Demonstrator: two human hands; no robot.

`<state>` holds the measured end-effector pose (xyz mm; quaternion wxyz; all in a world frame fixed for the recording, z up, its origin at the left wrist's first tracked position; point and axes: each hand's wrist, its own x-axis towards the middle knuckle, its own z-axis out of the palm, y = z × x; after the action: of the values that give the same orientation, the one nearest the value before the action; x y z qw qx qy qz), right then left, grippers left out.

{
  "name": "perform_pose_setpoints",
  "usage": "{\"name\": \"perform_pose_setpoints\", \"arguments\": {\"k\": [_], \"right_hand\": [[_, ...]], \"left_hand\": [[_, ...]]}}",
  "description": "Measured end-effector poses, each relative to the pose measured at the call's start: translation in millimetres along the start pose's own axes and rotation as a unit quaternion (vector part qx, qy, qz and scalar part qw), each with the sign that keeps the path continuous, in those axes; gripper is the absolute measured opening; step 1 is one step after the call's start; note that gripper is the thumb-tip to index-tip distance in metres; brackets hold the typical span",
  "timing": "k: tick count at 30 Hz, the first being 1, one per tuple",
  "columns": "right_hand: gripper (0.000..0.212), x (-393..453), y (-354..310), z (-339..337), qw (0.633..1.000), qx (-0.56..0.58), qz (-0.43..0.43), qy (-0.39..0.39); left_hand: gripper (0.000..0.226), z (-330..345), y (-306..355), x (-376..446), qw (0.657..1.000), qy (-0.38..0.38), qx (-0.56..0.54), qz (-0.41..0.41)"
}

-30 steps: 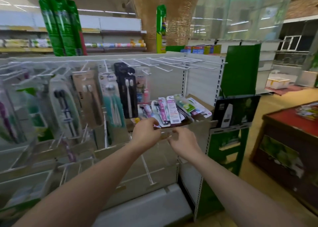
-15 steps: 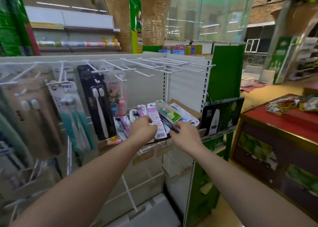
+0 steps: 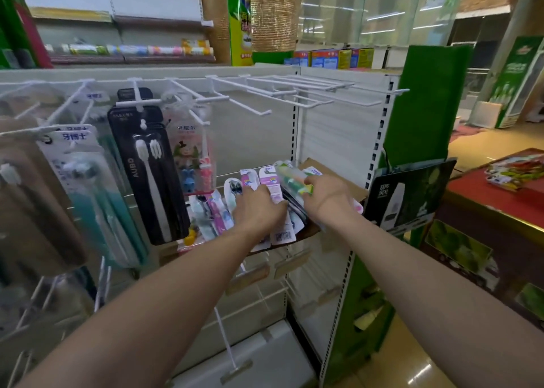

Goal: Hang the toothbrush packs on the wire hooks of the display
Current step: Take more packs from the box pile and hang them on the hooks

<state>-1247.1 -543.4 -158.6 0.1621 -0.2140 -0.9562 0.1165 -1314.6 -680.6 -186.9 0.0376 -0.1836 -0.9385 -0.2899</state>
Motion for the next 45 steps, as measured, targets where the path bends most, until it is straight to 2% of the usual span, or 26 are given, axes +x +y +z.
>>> {"name": "perform_pose_setpoints", "arguments": {"k": [4, 8, 14, 20, 25, 28, 31, 33, 36, 40, 42, 45], "right_hand": [[0.034, 20.8, 2.6, 7.7, 0.997, -0.065, -0.035, -0.021], [0.047, 34.6, 5.6, 18.3, 0.993, -0.100, -0.050, -0.042], [0.047, 43.9, 1.4, 23.6, 0.988, -0.134, -0.071, -0.040], [0.044, 46.8, -0.3, 20.8, 0.994, -0.084, -0.057, 0.028], [0.026, 47.9, 6.9, 9.7, 0.996, -0.035, -0.076, 0.035], [0.022, 44.0, 9.9, 3.5, 0.997, -0.021, -0.079, 0.009], [0.020, 42.5, 13.5, -3.6, 0.998, 0.048, -0.052, -0.002], [0.018, 43.3, 13.8, -12.0, 0.995, 0.099, -0.026, 0.002], [0.018, 47.1, 12.1, -27.2, 0.976, 0.215, 0.035, -0.013], [0.028, 51.5, 14.1, -30.7, 0.918, 0.374, 0.119, -0.051], [0.031, 47.6, 14.7, -30.9, 0.886, 0.436, 0.142, -0.067], [0.028, 43.5, 16.5, -34.6, 0.864, 0.475, 0.150, -0.078]], "left_hand": [[0.046, 2.9, 8.5, 8.8, 0.999, -0.012, 0.030, -0.013], [0.035, -0.5, 13.2, 17.6, 0.999, -0.026, 0.039, -0.022], [0.023, 2.1, 17.2, 12.9, 0.999, 0.013, 0.036, -0.038], [0.049, 2.2, 22.2, 12.2, 0.995, 0.044, -0.005, -0.085], [0.035, -4.4, 30.1, 12.1, 0.995, 0.063, -0.032, -0.074], [0.027, -8.0, 32.2, 11.4, 0.993, 0.071, -0.062, -0.078], [0.021, -14.3, 37.2, 7.1, 0.984, 0.086, -0.127, -0.087], [0.030, -17.8, 41.9, 5.9, 0.971, 0.083, -0.197, -0.105], [0.023, -23.8, 56.7, 4.5, 0.940, 0.077, -0.309, -0.125], [0.013, -30.5, 75.6, 4.2, 0.859, 0.029, -0.476, -0.187], [0.017, -32.9, 83.4, 1.3, 0.820, 0.016, -0.533, -0.208], [0.020, -33.7, 93.2, -3.3, 0.801, -0.004, -0.553, -0.229]]}}
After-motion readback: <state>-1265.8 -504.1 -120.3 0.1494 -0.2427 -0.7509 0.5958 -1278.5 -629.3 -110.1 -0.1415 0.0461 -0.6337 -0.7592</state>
